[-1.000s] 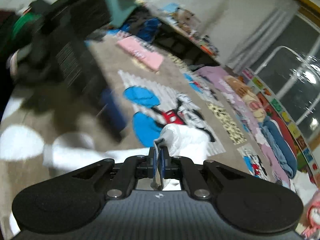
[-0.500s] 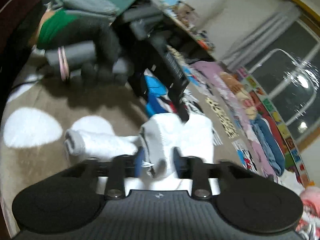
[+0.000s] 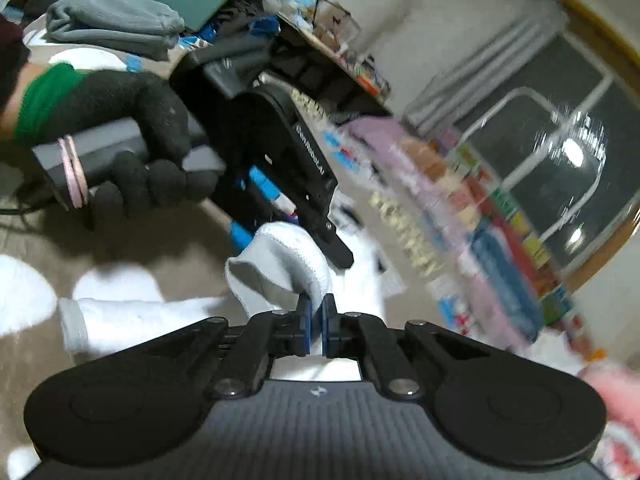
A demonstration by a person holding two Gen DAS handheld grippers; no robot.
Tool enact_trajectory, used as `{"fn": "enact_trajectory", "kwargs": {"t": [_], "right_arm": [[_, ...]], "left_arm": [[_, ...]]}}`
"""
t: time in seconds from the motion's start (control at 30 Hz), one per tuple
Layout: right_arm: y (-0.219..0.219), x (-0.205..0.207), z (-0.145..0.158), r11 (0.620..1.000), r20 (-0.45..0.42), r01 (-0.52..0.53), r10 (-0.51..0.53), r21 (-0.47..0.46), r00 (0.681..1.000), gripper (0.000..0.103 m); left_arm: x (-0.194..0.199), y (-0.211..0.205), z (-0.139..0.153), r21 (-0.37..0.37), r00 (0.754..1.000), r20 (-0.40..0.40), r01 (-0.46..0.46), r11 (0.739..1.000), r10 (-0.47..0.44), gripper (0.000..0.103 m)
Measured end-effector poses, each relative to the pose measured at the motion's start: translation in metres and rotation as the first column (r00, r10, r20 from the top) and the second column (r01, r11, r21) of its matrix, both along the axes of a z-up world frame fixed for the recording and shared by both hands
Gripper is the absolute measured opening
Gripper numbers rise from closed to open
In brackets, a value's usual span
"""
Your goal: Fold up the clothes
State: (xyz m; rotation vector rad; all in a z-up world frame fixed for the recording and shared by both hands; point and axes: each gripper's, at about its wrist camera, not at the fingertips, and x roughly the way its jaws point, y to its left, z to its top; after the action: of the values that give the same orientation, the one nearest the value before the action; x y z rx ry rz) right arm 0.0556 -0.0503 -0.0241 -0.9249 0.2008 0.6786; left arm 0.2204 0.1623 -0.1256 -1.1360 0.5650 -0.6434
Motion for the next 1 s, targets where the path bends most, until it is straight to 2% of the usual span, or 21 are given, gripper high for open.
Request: {"fn": "enact_trajectory", "kwargs": {"t": [0.07,0.13,0.23,0.33,0.43,0.67,0.77,0.83,0.87,0.9,0.97,1.0], "right_arm": [[-0.003,-0.010,0.009,0.999,0.056,-0.015,0.016,-0.030,0.998,0.006],[-0.004,-0.008,0.010,0.997,0.053,-0.016,0.021,-0.078,0.998,0.006],[-0.004,-0.010,-0.007,0.989,0.014,-0.039,0.041,-0.141,0.999,0.006],[-0.002,-0.011,-0.016,0.991,-0.029,-0.036,0.032,-0.128,0.999,0.006],[0.001,-0.009,-0.018,0.994,-0.063,-0.024,0.017,-0.109,0.998,0.006],[-0.004,-0.012,0.002,0.999,-0.154,0.047,-0.046,0.001,0.987,0.014],[0.001,-0.028,0.013,0.997,-0.164,0.049,-0.039,0.058,0.986,0.014],[0.007,-0.040,0.019,0.993,-0.186,0.002,0.020,0.114,0.982,0.014],[0.013,-0.043,0.018,0.992,-0.206,-0.032,0.057,0.120,0.977,0.014],[0.017,-0.042,0.007,0.996,-0.230,-0.034,0.053,0.084,0.972,0.014],[0.026,-0.038,-0.018,0.999,-0.276,-0.034,0.034,0.004,0.960,0.014],[0.020,-0.025,-0.030,1.000,-0.337,0.007,-0.004,0.009,0.942,0.012]], "left_arm": [[0.002,-0.004,-0.002,0.058,0.999,-0.046,0.017,0.998,-0.015,0.012],[0.002,-0.005,-0.002,0.104,0.997,-0.078,0.029,0.994,-0.021,0.012],[-0.001,-0.002,0.002,0.160,0.996,-0.091,0.031,0.987,-0.016,0.012],[0.001,-0.006,-0.001,0.246,0.991,-0.130,0.040,0.968,-0.008,0.012],[0.004,-0.013,-0.003,0.292,0.991,-0.137,0.049,0.955,-0.009,0.012],[0.002,-0.014,-0.008,0.300,0.991,-0.132,0.048,0.953,-0.008,0.012],[0.002,-0.015,-0.006,0.299,0.991,-0.132,0.047,0.953,-0.008,0.012],[0.003,-0.015,-0.006,0.297,0.991,-0.131,0.047,0.954,-0.008,0.012],[0.003,-0.015,-0.006,0.298,0.992,-0.127,0.046,0.953,-0.008,0.012],[0.003,-0.016,-0.006,0.302,0.992,-0.123,0.044,0.952,-0.007,0.011],[0.002,-0.018,-0.004,0.322,0.994,-0.112,0.042,0.946,-0.006,0.011],[0.001,-0.020,-0.001,0.346,0.995,-0.100,0.041,0.937,-0.007,0.011]]}}
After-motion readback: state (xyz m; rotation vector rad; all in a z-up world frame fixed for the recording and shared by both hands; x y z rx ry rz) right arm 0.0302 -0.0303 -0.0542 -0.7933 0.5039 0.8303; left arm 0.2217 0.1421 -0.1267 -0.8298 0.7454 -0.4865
